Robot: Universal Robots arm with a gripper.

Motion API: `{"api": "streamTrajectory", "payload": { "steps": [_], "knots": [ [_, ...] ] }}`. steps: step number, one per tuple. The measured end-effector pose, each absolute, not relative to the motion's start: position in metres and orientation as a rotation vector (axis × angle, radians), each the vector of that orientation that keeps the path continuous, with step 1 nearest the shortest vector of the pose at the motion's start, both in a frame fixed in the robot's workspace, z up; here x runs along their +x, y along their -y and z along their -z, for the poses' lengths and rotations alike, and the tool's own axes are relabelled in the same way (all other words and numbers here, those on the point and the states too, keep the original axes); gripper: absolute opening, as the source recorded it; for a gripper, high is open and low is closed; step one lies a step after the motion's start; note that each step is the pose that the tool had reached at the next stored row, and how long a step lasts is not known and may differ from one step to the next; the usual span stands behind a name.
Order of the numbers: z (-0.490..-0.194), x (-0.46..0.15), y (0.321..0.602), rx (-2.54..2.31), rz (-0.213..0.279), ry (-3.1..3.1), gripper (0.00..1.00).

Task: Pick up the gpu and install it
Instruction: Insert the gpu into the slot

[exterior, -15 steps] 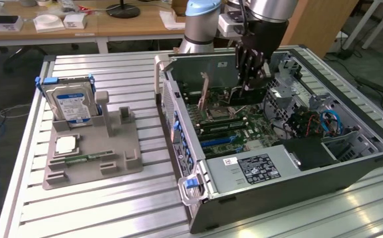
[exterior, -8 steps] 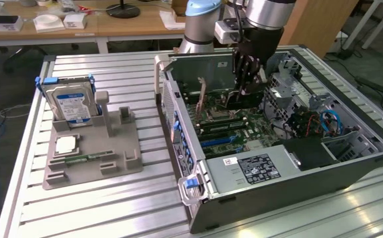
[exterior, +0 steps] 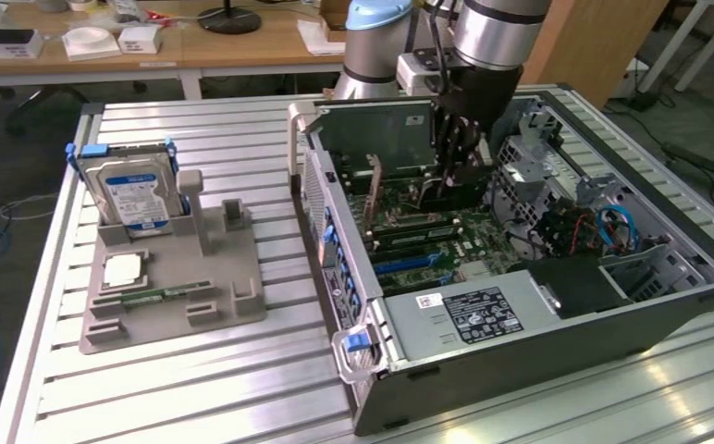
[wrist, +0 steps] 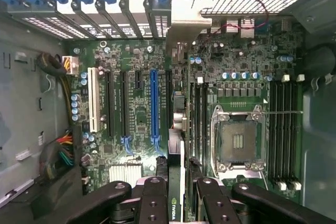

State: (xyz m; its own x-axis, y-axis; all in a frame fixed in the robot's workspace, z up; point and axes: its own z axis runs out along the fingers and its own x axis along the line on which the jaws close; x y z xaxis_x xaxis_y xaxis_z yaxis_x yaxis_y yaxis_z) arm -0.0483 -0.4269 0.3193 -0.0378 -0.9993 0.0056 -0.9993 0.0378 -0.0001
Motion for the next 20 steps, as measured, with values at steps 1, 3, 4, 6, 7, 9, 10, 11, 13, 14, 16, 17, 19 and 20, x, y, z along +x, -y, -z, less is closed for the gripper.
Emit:
{"api": "streamTrajectory", "payload": {
  "steps": [1, 3, 4, 6, 7, 9, 10, 11, 13, 14, 16, 17, 19, 20],
  "knots": [
    [-0.318, -0.048, 0.427, 2.176, -0.006, 2.26, 0.26],
    [-0.317, -0.049, 0.427, 2.176, -0.007, 2.26, 0.26],
    [-0.316, -0.05, 0.427, 2.176, -0.007, 2.26, 0.26],
    [-0.315, -0.055, 0.427, 2.176, -0.007, 2.26, 0.26],
    [-0.315, -0.056, 0.427, 2.176, -0.008, 2.259, 0.26],
    [-0.314, -0.056, 0.428, 2.174, -0.013, 2.256, 0.26],
    [-0.313, -0.056, 0.429, 2.174, -0.014, 2.255, 0.26],
    [-0.312, -0.056, 0.43, 2.174, -0.015, 2.254, 0.26],
    [-0.311, -0.056, 0.432, 2.174, -0.017, 2.253, 0.26],
    [-0.311, -0.056, 0.433, 2.174, -0.018, 2.252, 0.26],
    [-0.31, -0.056, 0.435, 2.173, -0.022, 2.25, 0.26],
    [-0.309, -0.056, 0.436, 2.172, -0.025, 2.248, 0.26],
    [-0.307, -0.056, 0.438, 2.171, -0.03, 2.245, 0.26],
    [-0.307, -0.056, 0.439, 2.17, -0.032, 2.243, 0.26]
  ]
}}
